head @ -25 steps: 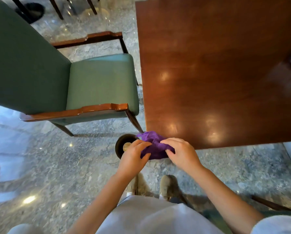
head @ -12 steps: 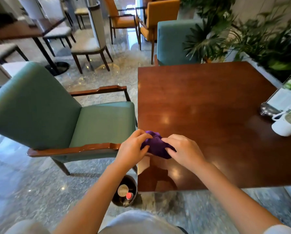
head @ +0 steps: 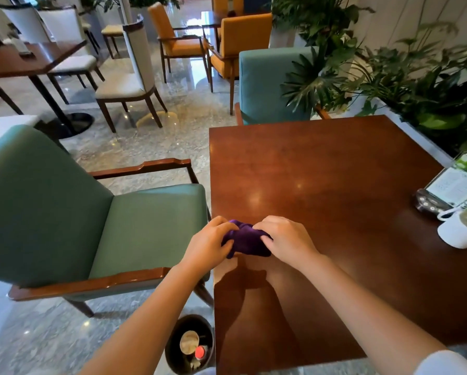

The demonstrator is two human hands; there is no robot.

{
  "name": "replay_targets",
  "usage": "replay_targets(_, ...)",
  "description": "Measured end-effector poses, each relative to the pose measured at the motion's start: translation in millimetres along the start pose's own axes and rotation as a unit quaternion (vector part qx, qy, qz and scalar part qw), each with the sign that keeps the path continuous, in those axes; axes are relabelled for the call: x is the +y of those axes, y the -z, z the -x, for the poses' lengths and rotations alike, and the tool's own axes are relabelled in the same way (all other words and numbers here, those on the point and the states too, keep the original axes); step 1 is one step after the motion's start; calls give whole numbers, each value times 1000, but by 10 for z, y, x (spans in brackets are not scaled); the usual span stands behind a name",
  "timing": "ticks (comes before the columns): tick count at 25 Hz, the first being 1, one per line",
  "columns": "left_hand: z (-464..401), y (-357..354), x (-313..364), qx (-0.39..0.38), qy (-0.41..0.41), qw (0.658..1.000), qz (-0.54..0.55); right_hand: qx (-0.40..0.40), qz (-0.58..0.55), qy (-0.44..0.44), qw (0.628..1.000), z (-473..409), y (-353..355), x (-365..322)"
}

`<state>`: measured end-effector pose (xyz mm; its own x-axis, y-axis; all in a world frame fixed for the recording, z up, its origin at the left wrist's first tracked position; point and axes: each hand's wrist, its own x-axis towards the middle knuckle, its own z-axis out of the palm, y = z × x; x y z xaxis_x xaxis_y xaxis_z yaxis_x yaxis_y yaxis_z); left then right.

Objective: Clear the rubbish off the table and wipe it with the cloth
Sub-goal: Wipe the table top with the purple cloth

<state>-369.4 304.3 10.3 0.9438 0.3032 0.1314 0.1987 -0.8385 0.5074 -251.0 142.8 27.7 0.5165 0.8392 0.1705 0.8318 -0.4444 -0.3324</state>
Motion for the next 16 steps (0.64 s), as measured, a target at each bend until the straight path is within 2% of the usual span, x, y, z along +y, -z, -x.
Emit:
replay_targets(8, -917, 66, -268, -25, 15, 999, -16, -46, -2, -35, 998, -902, -35, 390)
replay_targets(16, -1553, -17, -591, 0, 95, 993, -71, -78, 7, 21, 997, -1831, -283, 766)
